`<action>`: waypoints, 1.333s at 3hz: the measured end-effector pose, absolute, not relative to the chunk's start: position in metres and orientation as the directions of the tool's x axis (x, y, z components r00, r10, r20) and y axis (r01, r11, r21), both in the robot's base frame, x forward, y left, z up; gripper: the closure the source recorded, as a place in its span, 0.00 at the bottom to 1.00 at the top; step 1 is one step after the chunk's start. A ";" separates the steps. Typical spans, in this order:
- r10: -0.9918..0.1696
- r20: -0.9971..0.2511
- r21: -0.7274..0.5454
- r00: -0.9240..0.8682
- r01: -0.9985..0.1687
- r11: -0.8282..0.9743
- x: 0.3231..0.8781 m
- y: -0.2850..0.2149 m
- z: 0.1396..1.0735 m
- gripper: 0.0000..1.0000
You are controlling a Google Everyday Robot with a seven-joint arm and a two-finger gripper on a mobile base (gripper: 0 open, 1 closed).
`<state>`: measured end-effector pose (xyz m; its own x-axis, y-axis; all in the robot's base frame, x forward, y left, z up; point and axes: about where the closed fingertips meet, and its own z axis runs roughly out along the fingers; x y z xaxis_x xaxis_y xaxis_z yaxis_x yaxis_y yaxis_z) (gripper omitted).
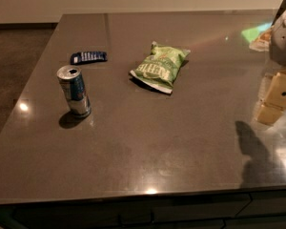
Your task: Knock redbull can over
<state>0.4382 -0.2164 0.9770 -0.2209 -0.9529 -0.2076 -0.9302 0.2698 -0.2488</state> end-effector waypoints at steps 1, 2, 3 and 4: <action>-0.953 -0.208 -0.249 -0.221 -0.930 0.270 0.438 -0.216 0.977 0.00; -0.955 -0.237 -0.253 -0.176 -0.938 0.236 0.442 -0.196 0.978 0.00; -0.948 -0.315 -0.280 -0.050 -0.949 0.144 0.456 -0.129 0.978 0.00; -0.930 -0.368 -0.286 0.014 -0.953 0.099 0.466 -0.084 0.977 0.00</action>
Offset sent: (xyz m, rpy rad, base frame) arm 0.0118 0.0593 -0.0017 0.0861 -0.0122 0.1336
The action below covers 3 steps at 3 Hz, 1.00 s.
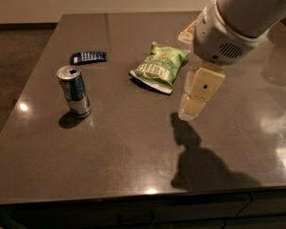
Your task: Knock redbull can over
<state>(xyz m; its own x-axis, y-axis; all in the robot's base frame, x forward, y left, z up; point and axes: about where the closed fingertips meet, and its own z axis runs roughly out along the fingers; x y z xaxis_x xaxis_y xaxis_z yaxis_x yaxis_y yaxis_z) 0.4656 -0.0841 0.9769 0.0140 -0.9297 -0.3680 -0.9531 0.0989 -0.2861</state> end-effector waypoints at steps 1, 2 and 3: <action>-0.889 -0.447 -0.281 0.099 -0.959 0.035 0.471 -0.006 0.964 0.00; -0.860 -0.490 -0.281 0.143 -0.960 0.000 0.473 0.038 0.956 0.00; -0.828 -0.526 -0.281 0.195 -0.959 -0.048 0.479 0.089 0.948 0.00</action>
Offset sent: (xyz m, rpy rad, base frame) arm 0.0113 0.1750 -0.0353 0.2000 0.0038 0.2014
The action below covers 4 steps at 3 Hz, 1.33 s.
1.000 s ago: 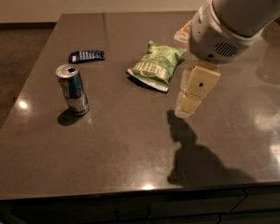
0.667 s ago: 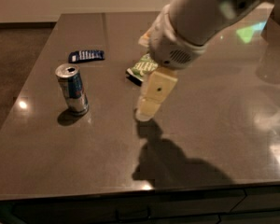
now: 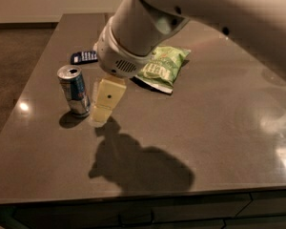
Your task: Knock redbull can over
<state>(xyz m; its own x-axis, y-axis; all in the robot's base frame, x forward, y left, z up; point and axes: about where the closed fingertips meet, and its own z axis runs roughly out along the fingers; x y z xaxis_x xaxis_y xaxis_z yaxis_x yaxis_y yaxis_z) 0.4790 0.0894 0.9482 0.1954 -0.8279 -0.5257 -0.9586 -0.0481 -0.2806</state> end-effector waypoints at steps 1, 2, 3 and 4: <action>-0.796 -0.567 -0.250 0.211 -0.965 -0.077 0.500 0.138 0.940 0.00; -0.774 -0.600 -0.222 0.203 -0.972 -0.083 0.516 0.159 0.934 0.00; -0.754 -0.627 -0.195 0.196 -0.977 -0.091 0.519 0.169 0.927 0.00; -0.735 -0.650 -0.174 0.191 -0.980 -0.101 0.520 0.173 0.920 0.12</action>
Offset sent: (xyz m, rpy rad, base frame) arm 0.0571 0.0907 -0.0206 0.1164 0.1021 0.0659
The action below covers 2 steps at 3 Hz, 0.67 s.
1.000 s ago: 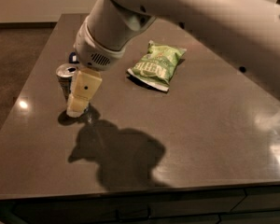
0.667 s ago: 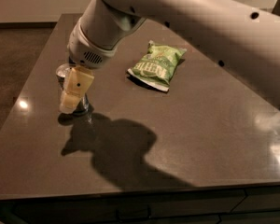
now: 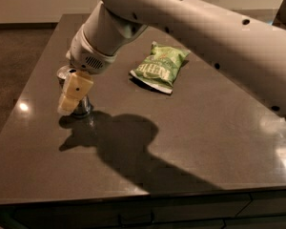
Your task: Knock redbull can over
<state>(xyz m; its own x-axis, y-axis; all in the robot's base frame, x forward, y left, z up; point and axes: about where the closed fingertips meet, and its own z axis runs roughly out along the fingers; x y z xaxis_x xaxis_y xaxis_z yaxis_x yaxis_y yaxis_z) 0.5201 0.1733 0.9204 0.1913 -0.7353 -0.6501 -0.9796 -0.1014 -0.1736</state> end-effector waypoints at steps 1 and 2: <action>-0.718 -0.673 -0.150 0.179 -0.983 -0.104 0.527 0.170 0.918 0.43; -0.725 -0.669 -0.133 0.162 -0.986 -0.098 0.535 0.161 0.930 0.74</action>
Offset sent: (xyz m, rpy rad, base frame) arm 0.0203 -0.0191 0.0077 0.0291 0.0721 -0.0019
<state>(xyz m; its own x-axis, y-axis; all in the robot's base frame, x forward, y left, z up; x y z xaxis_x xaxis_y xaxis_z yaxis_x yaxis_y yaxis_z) 0.5346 0.1610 0.9299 0.1622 -0.7249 -0.6695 -0.9863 -0.0978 -0.1330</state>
